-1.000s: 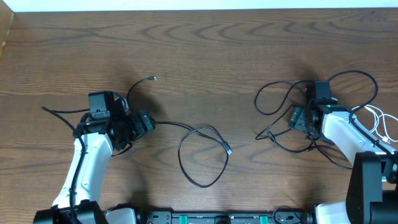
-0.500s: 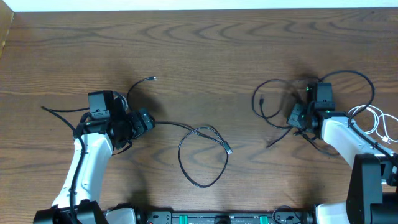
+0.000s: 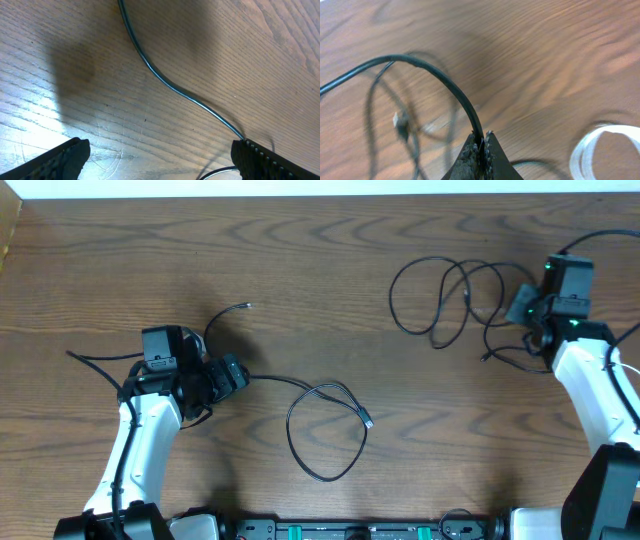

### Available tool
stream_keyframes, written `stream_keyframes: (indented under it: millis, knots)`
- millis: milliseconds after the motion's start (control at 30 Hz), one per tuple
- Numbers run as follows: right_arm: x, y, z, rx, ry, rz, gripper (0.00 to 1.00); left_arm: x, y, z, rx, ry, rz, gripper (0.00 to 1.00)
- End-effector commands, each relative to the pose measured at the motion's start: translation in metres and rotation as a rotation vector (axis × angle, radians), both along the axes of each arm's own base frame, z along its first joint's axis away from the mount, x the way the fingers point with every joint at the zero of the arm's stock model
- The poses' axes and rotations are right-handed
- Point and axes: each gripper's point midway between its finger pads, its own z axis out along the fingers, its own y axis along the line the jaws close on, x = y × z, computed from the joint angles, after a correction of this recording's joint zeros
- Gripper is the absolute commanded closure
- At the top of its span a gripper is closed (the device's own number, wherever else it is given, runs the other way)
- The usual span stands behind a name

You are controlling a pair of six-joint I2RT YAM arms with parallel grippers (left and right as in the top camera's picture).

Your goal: Untangle cables

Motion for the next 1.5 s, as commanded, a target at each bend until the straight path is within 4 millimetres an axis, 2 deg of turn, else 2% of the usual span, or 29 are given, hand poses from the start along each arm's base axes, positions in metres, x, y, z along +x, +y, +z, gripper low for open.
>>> stream_keyframes:
  millis: [0,67,100,167,200,233,667,1467]
  knots:
    - [-0.005,-0.051,0.01,-0.12,-0.021,-0.148,0.99,-0.003,0.002,-0.005,0.008,0.015,0.003,0.05]
    - [-0.002,-0.058,0.011,-0.109,-0.04,-0.158,0.98,-0.003,0.002,-0.005,0.008,0.014,0.003,0.05]
    - [-0.001,-0.06,0.011,-0.103,-0.048,-0.159,0.87,-0.003,0.002,-0.005,0.008,0.014,0.003,0.04]
    - [0.0,-0.063,0.012,-0.09,-0.059,-0.158,0.53,-0.003,0.002,-0.005,0.008,0.014,0.003,0.04]
    - [0.001,-0.062,0.011,-0.08,-0.061,-0.152,0.12,-0.003,0.002,-0.005,0.008,0.014,0.003,0.05]
    - [0.001,-0.061,0.011,-0.077,-0.059,-0.149,0.01,-0.003,0.002,-0.005,0.008,0.014,0.003,0.05]
    - [-0.028,-0.053,-0.016,-0.048,0.106,-0.139,0.01,-0.002,0.002,-0.005,0.009,0.011,0.003,0.04]
    - [-0.03,-0.053,-0.017,-0.047,0.113,-0.139,0.01,0.003,0.003,-0.003,0.013,-0.012,0.003,0.04]
